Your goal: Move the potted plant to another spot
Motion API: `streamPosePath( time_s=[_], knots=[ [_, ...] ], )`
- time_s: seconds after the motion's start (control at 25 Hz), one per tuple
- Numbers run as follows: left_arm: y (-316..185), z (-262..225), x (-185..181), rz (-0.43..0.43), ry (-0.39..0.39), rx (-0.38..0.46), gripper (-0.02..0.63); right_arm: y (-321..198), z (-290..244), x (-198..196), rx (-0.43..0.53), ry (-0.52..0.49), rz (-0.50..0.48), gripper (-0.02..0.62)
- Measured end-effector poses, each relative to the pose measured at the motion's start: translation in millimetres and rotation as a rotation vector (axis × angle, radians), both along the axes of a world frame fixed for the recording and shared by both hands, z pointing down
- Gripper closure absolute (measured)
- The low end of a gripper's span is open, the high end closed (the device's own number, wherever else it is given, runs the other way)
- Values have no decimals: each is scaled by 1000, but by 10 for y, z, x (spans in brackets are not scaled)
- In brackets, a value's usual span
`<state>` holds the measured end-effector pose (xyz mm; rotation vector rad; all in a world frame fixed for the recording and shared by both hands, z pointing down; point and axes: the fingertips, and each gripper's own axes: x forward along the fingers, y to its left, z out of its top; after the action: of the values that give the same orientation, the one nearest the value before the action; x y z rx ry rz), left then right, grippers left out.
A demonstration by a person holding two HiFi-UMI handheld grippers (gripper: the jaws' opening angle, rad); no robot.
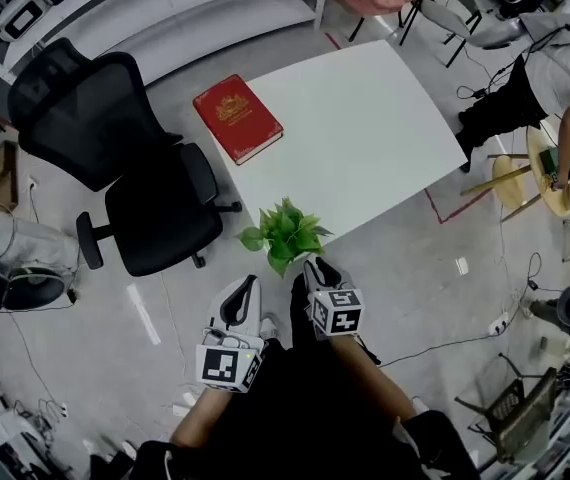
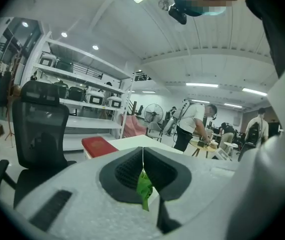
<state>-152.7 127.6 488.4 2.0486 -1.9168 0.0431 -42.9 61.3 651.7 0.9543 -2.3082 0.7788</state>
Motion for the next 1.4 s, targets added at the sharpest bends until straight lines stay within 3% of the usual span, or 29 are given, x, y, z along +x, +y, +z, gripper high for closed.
streamPosePath(
  time_s=[0.36,1.0,1.4],
  knots=[
    [-226,147,46,-13,10,-53,588,-241,361,-52,-113,4,-1,485],
    [-479,273,-52,-35,15,-95,588,-440,651,-250,-164,87,-97,482],
    [-653,269,-28,-34,15,-101,588,-572,669,-162,-147,125,-110,552]
  ],
)
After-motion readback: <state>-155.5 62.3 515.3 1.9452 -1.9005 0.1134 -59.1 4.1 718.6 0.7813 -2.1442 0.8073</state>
